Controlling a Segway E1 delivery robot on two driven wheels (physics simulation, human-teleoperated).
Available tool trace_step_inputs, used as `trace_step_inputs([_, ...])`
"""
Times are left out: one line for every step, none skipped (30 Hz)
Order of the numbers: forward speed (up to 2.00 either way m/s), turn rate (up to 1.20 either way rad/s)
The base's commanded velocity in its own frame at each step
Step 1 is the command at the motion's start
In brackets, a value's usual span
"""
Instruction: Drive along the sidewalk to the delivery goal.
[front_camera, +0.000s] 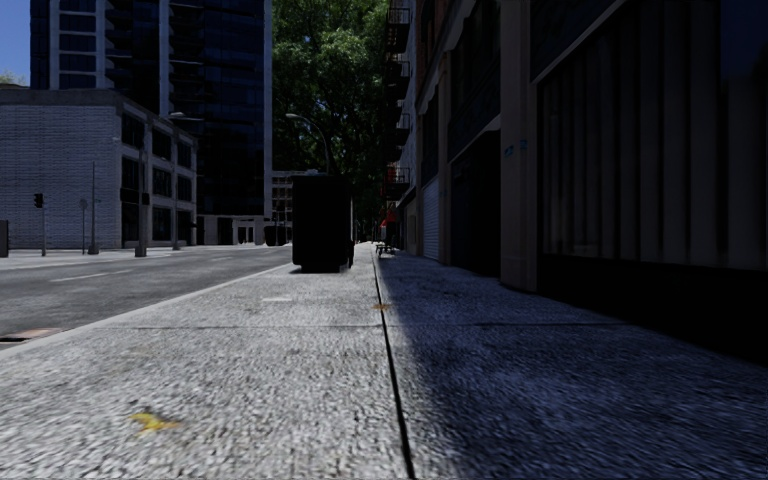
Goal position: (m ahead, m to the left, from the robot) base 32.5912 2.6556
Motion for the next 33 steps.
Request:
trace_step_inputs([2.0,0.0])
trace_step_inputs([2.0,0.0])
trace_step_inputs([2.0,0.0])
trace_step_inputs([2.0,0.0])
trace_step_inputs([2.0,0.0])
trace_step_inputs([2.0,0.0])
trace_step_inputs([2.0,0.0])
trace_step_inputs([2.0,0.0])
trace_step_inputs([2.0,0.0])
trace_step_inputs([2.0,0.0])
trace_step_inputs([2.0,0.0])
trace_step_inputs([2.0,0.0])
trace_step_inputs([2.0,0.0])
trace_step_inputs([2.0,0.0])
trace_step_inputs([2.0,0.0])
trace_step_inputs([2.0,0.0])
trace_step_inputs([2.0,0.0])
trace_step_inputs([2.0,0.0])
trace_step_inputs([2.0,0.0])
trace_step_inputs([2.0,0.0])
trace_step_inputs([2.0,0.0])
trace_step_inputs([2.0,0.0])
trace_step_inputs([2.0,0.0])
trace_step_inputs([2.0,0.0])
trace_step_inputs([2.0,0.0])
trace_step_inputs([2.0,0.0])
trace_step_inputs([2.0,0.0])
trace_step_inputs([2.0,0.0])
trace_step_inputs([2.0,0.0])
trace_step_inputs([2.0,0.0])
trace_step_inputs([2.0,0.0])
trace_step_inputs([2.0,0.0])
trace_step_inputs([2.0,0.0])
